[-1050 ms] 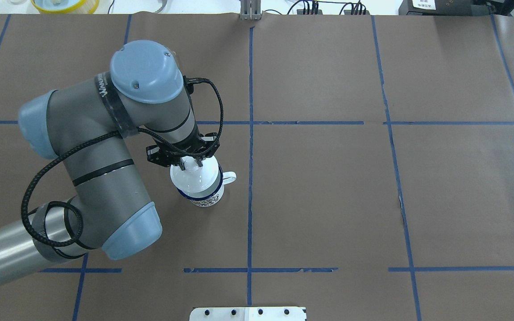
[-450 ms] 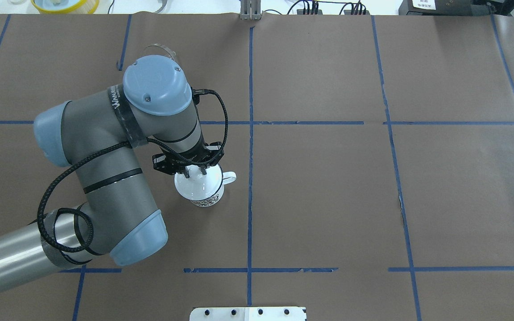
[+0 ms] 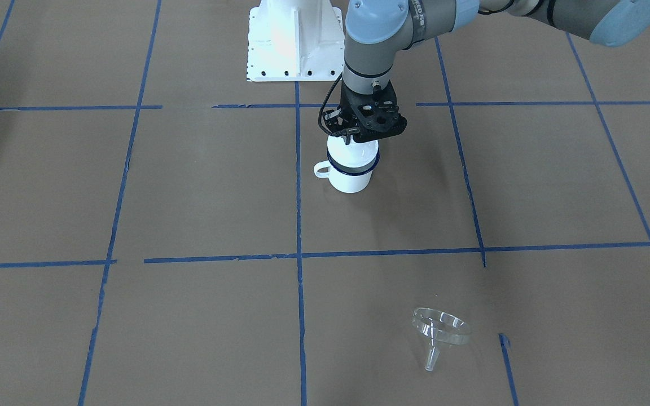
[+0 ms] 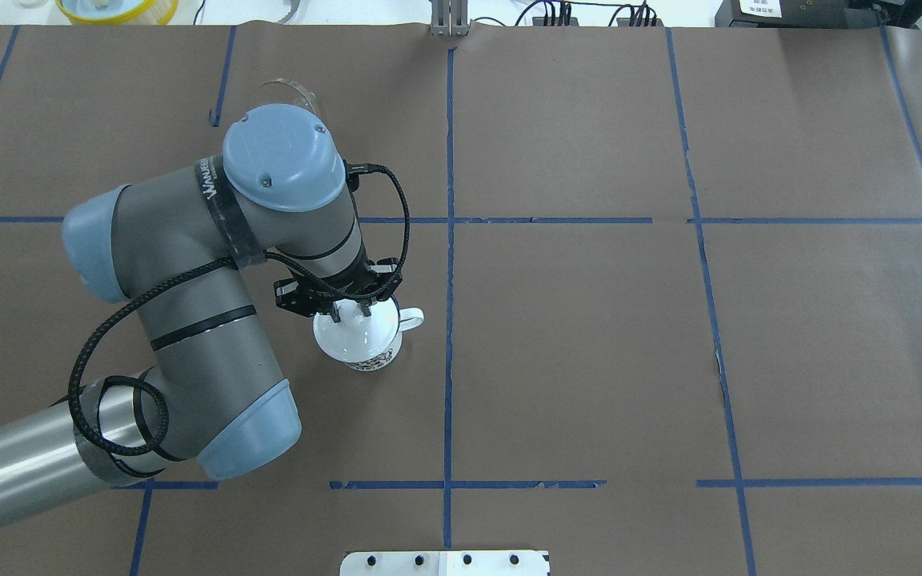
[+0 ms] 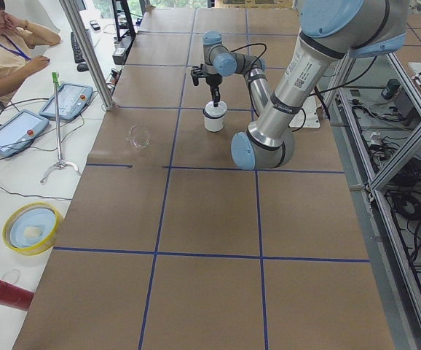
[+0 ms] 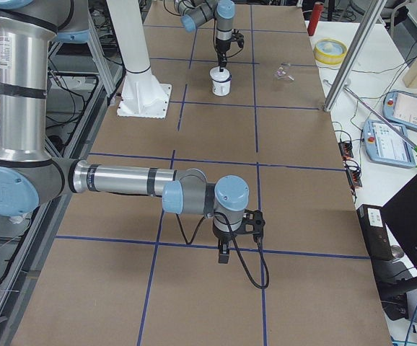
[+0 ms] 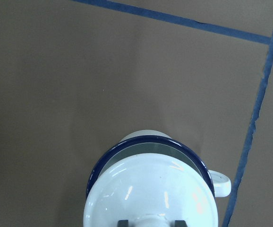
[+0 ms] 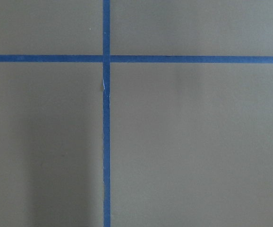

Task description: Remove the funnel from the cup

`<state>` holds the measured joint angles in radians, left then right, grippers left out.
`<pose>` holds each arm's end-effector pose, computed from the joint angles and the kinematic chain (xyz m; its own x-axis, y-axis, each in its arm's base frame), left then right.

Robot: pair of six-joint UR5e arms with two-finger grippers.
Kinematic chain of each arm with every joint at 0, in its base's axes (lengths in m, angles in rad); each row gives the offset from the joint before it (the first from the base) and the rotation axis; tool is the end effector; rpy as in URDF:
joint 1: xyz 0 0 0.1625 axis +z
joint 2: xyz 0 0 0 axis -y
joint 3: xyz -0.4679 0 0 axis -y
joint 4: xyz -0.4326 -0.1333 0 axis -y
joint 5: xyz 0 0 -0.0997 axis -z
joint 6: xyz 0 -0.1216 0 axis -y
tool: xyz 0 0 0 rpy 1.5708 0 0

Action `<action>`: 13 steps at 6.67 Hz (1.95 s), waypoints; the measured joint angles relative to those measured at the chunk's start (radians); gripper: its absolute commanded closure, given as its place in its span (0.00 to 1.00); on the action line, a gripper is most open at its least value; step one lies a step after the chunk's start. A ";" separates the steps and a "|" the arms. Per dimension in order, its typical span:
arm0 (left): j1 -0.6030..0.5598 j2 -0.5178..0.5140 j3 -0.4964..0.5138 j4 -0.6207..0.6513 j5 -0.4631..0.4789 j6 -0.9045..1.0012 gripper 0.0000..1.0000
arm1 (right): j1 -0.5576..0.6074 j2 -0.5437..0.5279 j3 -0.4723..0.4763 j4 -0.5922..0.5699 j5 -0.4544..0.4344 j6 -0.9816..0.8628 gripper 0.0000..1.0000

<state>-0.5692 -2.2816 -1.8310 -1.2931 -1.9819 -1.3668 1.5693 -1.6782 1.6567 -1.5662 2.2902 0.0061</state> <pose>0.5418 -0.4472 0.1820 0.6909 -0.2216 -0.6881 0.1419 0.9749 -0.1715 0.0525 -0.4806 0.7301 0.7522 0.0161 0.6587 -0.0031 0.9998 -0.0209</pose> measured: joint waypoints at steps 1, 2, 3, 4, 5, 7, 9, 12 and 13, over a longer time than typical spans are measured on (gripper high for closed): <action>0.000 0.000 0.000 -0.003 0.000 0.000 1.00 | 0.000 0.000 0.000 0.000 0.000 0.000 0.00; 0.000 0.000 0.004 -0.008 0.000 0.000 1.00 | 0.000 0.000 0.000 0.000 0.000 0.000 0.00; 0.000 0.001 0.009 -0.016 0.000 0.000 1.00 | 0.000 0.000 0.000 0.000 0.000 0.000 0.00; -0.001 0.005 0.014 -0.027 0.001 0.000 1.00 | 0.000 0.000 0.000 0.000 0.000 0.000 0.00; -0.003 0.010 0.016 -0.038 0.002 0.000 1.00 | 0.000 0.000 0.000 0.000 0.000 0.000 0.00; -0.006 0.014 0.018 -0.046 0.001 0.000 0.17 | 0.000 0.000 0.000 0.000 0.000 0.000 0.00; -0.005 0.016 0.018 -0.046 0.003 -0.001 0.00 | 0.000 0.000 0.000 0.000 0.000 0.000 0.00; -0.013 0.016 -0.003 -0.047 0.006 0.003 0.00 | 0.000 0.000 -0.001 0.000 0.000 0.000 0.00; -0.031 0.023 -0.032 -0.046 0.006 0.010 0.00 | 0.000 0.000 0.000 0.000 0.000 0.000 0.00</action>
<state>-0.6002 -2.2583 -1.8629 -1.3394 -1.9757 -1.3566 1.5692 -1.6782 1.6562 -1.5662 2.2902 0.0061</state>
